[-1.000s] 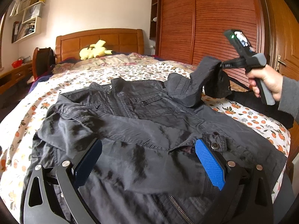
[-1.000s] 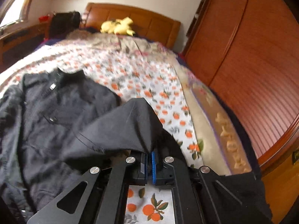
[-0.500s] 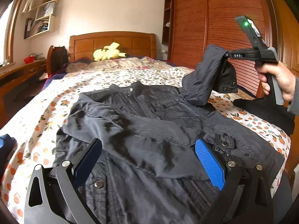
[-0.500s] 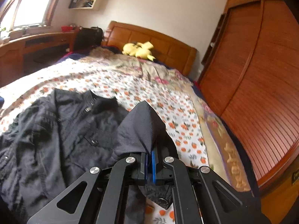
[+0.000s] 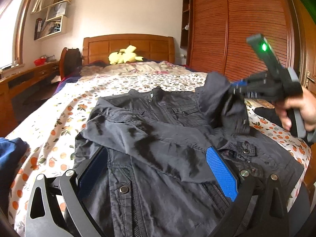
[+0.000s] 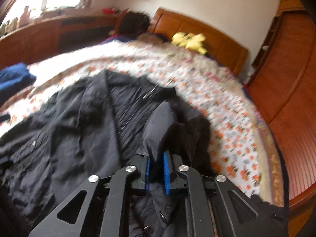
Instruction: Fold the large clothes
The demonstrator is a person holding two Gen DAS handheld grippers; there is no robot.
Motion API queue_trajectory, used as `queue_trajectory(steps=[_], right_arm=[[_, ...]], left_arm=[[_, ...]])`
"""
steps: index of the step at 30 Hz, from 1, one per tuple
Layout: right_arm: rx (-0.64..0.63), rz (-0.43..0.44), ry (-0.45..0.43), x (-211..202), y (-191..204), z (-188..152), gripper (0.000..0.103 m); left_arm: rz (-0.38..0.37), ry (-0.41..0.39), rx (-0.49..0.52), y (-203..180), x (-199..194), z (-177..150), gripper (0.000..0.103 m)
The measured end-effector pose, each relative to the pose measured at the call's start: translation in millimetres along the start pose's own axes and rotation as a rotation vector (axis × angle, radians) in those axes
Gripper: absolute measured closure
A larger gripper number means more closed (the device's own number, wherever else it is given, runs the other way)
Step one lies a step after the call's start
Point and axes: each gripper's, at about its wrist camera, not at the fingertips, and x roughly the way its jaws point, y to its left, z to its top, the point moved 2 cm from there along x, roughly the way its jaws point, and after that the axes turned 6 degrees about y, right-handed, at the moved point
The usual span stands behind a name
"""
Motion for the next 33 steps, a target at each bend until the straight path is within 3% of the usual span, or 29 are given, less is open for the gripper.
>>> queue_trajectory(steps=[1,3,12,16,18,23,26,33], right_arm=[[-0.007,0.006,0.006,2.1,5.3,-4.1,0.082],[-0.016,0.037,0.014,4.9,18.8,-13.0,0.061],[0.019,0.116,-0.002,-10.2,30.1,-31.3,0.061],[0.079,0.098,-0.027,-19.6,8.8,-34.3,0.06],[0.113,0.084,-0.035,-21.4,-3.9,-35.6,0.053],[0.204,0.036,-0.045,-22.6,-37.2,-41.6,0.049],[0.254,0.021,-0.044,-19.9,-53.7,-47.5,0.041],[0.329,0.036,0.016,8.2,-74.3,-62.5,0.041]], left_arm=[[0.003,0.002,-0.001,1.0,0.2,-0.7,0.002],[0.006,0.006,-0.003,2.4,0.9,-1.0,0.002],[0.014,0.013,-0.024,9.8,2.0,-1.4,0.002],[0.013,0.016,-0.024,9.8,2.3,-1.8,0.002],[0.01,0.017,-0.023,9.6,2.3,-1.8,0.002],[-0.001,0.014,-0.022,7.4,3.5,-0.9,0.002],[-0.008,0.013,-0.023,5.4,4.5,0.2,0.002],[-0.004,0.028,-0.011,0.0,10.3,-1.7,0.002]])
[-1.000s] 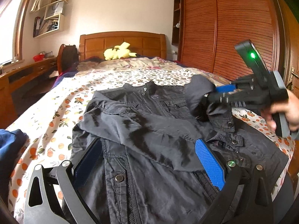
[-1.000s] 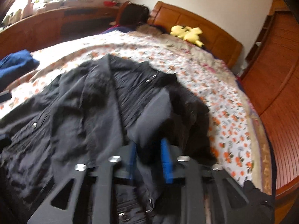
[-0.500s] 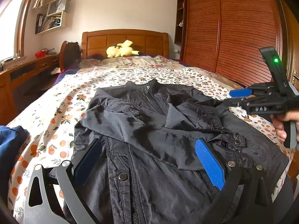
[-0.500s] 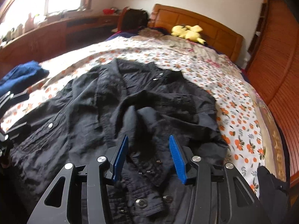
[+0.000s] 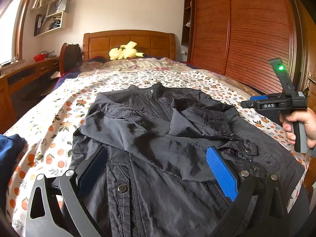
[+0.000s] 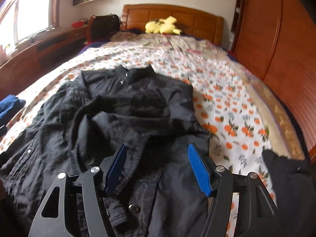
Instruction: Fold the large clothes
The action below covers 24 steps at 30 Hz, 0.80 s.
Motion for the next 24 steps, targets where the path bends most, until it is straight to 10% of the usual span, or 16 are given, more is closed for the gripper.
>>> queue_trajectory(steps=[13,16,17,24], right_arm=[[0.136,0.127,0.123,79.4,8.8,0.6,0.041],[0.131,0.141,0.176,93.2,17.6,0.8,0.072],[0.115,0.154,0.193,95.5,22.6,0.2,0.099],[0.01,0.175,0.084,41.1,54.5,0.9,0.101]], left_arm=[[0.003,0.013,0.024,-6.0,3.7,-3.6,0.002],[0.006,0.011,0.026,-5.1,2.4,-4.0,0.002],[0.007,0.01,0.024,-4.3,1.6,-4.3,0.002],[0.003,-0.014,0.004,4.5,-12.5,-2.8,0.002]])
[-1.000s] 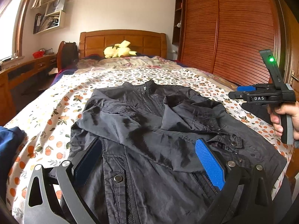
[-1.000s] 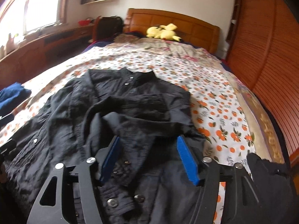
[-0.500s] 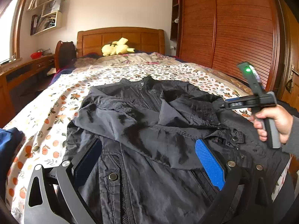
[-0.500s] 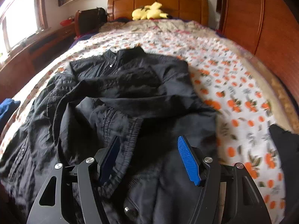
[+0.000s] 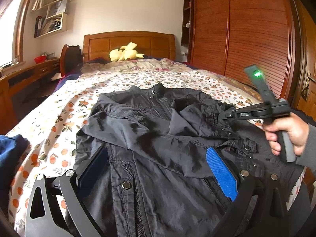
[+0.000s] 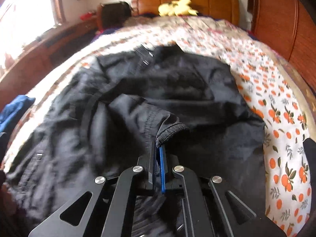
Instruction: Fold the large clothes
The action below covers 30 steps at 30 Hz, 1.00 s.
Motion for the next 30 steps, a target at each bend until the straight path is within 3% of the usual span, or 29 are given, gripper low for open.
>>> queue_trajectory(steps=[6,16,23,26,30], right_arm=[[-0.071,0.049,-0.053,-54.1,46.6,-11.0,0.101],[-0.117,0.094,-0.023,-61.7,91.5,-47.1,0.101],[-0.102,0.074,-0.021,-62.2,72.7,-64.9,0.1],[-0.104,0.053,-0.047,-71.7,59.1,-73.9,0.09],[-0.106,0.025,-0.088,-82.7,38.9,-88.9,0.087]], left_arm=[[0.004,-0.024,-0.019,7.6,-12.5,1.8,0.002],[0.024,-0.009,-0.017,8.9,-10.2,-0.7,0.002],[0.0,0.005,0.008,-9.1,-4.4,-2.2,0.002],[-0.024,0.014,0.027,-25.0,-0.6,-4.0,0.002],[-0.05,0.046,0.055,-43.9,9.6,-8.3,0.002]])
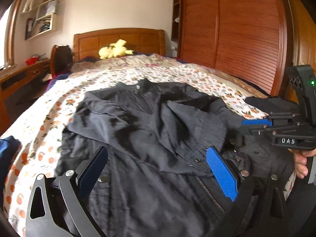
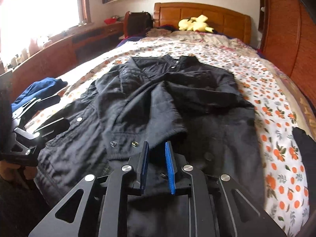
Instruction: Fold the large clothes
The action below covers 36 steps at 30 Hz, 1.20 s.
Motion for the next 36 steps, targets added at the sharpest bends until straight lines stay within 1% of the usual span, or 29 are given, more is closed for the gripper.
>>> queue_trajectory(steps=[3,5,7,8,10,13,15,19,21,24,26,27,28,33,35,36], right_arm=[[0.013,-0.03,-0.021,2.0,-18.5,-8.1,0.086],[0.043,-0.022,-0.029,6.7,-31.2,-10.8,0.085],[0.056,-0.025,-0.041,10.0,-39.9,-12.4,0.085],[0.057,-0.03,-0.05,10.9,-43.3,-12.9,0.084],[0.061,-0.03,-0.067,12.8,-49.3,-15.1,0.082],[0.072,-0.003,-0.074,13.9,-55.8,-17.1,0.081],[0.078,0.008,-0.076,14.7,-59.5,-18.7,0.075],[0.081,0.024,-0.066,14.6,-60.8,-22.2,0.073],[0.065,0.026,-0.08,8.1,-58.1,-23.1,0.067],[0.058,0.043,-0.103,-0.7,-57.5,-26.0,0.065],[0.061,0.05,-0.104,-3.2,-59.0,-28.6,0.065],[0.059,0.051,-0.108,-5.0,-60.0,-30.1,0.065],[0.057,0.047,-0.112,-6.4,-60.7,-30.8,0.065],[0.065,0.041,-0.13,-12.5,-65.8,-32.3,0.065],[0.066,0.043,-0.14,-15.3,-66.3,-32.0,0.065],[0.061,0.04,-0.148,-17.2,-65.0,-30.7,0.065]], left_arm=[[-0.027,0.028,0.011,-14.3,9.9,-0.2,0.002],[-0.025,0.047,0.012,-20.1,16.2,0.1,0.004],[-0.023,0.079,0.013,-26.8,25.4,1.2,0.016],[-0.024,0.094,0.01,-28.6,30.0,1.3,0.018],[-0.026,0.136,-0.002,-32.9,41.9,1.9,0.026],[-0.01,0.193,-0.008,-38.5,58.2,2.6,0.033],[0.012,0.233,-0.004,-42.9,71.5,2.5,0.037],[0.049,0.282,-0.013,-46.0,87.4,-1.5,0.039],[0.062,0.296,-0.026,-46.9,90.9,-2.7,0.04],[0.071,0.305,-0.045,-48.6,91.0,-3.6,0.042],[0.069,0.31,-0.057,-52.0,90.5,-5.0,0.049],[0.062,0.317,-0.064,-54.0,90.9,-6.0,0.056],[0.062,0.32,-0.067,-56.4,91.0,-7.1,0.059],[0.098,0.322,-0.058,-62.9,92.1,-9.7,0.06],[0.106,0.323,-0.054,-62.7,92.1,-10.0,0.068],[0.114,0.321,-0.048,-62.1,91.4,-9.6,0.076]])
